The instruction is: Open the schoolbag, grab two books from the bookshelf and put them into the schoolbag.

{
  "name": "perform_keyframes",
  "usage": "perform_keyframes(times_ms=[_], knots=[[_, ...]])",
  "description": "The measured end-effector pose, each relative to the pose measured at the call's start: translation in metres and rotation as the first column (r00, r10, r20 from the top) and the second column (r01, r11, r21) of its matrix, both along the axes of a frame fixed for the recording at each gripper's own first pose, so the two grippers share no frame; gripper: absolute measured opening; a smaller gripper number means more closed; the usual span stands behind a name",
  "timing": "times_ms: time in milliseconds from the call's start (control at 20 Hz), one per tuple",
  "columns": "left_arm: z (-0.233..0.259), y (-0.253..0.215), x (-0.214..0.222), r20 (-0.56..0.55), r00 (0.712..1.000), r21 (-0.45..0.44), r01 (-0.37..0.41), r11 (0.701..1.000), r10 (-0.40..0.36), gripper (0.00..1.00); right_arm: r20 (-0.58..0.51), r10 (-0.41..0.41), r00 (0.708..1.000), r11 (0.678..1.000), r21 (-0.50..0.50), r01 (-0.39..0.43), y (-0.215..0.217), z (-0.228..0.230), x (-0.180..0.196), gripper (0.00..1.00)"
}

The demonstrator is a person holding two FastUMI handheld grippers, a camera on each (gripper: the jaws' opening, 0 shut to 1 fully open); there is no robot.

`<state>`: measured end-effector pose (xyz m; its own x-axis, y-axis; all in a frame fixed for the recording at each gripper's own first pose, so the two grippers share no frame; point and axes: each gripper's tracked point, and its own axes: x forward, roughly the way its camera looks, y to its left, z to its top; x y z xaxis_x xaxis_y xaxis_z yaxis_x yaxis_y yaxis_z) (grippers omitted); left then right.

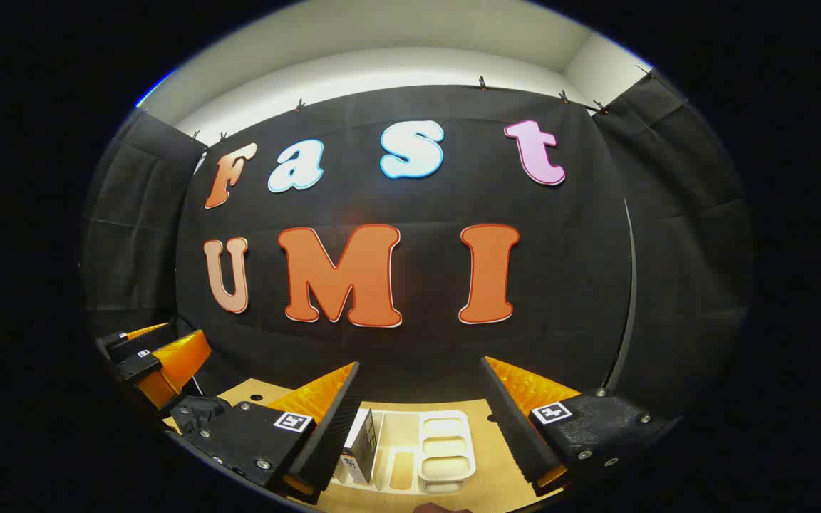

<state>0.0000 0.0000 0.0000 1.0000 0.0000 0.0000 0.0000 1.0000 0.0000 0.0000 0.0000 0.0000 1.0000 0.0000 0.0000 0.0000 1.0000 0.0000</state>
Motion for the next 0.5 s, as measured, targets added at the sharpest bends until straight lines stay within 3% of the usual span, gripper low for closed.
perform_keyframes(times_ms=[100,150,300,500], knots=[[-0.003,0.002,0.004,0.013,1.0,0.001,0.022,1.0,-0.022,0.95,-0.006,-0.008,1.0,1.0,0.005,0.008,0.004,-0.008,0.001,1.0],[-0.007,0.002,0.007,0.004,0.999,0.002,0.038,0.999,-0.038,0.94,-0.001,-0.022,1.0,1.0,0.005,0.022,0.003,-0.01,0.002,0.96],[-0.03,0.009,0.019,-0.077,0.994,0.02,0.076,0.997,-0.074,0.95,0.0,-0.069,0.998,0.998,0.015,0.069,0.005,-0.015,0.002,0.95],[-0.04,0.027,0.034,-0.107,0.991,0.035,0.086,0.996,-0.082,0.95,-0.009,-0.109,0.994,0.994,0.001,0.109,0.023,-0.018,0.012,0.96]])
